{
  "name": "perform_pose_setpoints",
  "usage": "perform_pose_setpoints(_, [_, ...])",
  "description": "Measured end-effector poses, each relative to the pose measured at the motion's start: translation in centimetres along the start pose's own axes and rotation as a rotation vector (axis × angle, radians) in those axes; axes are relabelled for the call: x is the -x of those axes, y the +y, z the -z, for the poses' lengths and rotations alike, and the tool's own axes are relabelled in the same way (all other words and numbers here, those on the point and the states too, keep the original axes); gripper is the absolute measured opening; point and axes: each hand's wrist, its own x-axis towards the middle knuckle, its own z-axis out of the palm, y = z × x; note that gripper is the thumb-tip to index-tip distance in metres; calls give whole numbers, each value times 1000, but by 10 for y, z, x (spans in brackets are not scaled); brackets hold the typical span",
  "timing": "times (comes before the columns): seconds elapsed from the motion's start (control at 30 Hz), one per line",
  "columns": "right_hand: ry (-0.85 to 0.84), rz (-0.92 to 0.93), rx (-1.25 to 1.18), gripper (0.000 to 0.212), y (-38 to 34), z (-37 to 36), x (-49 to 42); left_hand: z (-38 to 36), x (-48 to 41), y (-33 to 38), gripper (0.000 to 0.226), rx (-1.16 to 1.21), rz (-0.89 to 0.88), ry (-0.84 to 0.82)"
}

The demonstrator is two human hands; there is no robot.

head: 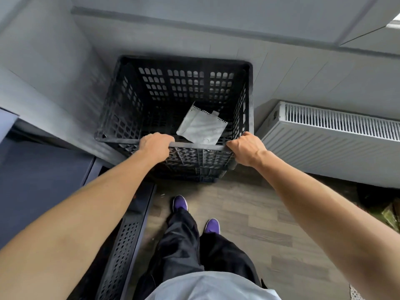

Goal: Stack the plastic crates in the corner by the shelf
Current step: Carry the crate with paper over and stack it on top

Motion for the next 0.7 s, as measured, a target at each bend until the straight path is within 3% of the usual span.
perform_pose_setpoints(0.13, [-14,-5,2,16,-1,-1,-6,2,-3,-19,17,-44,41,-38])
perform_pose_setpoints(0.43, [93,-61,13,21,-10,4,-7,6,-6,-45,12,-156,-101,60])
perform_pose_setpoints(0.7, [76,-131,16,22,-30,13,-2,4,-6,-58,14,-200,-182,125])
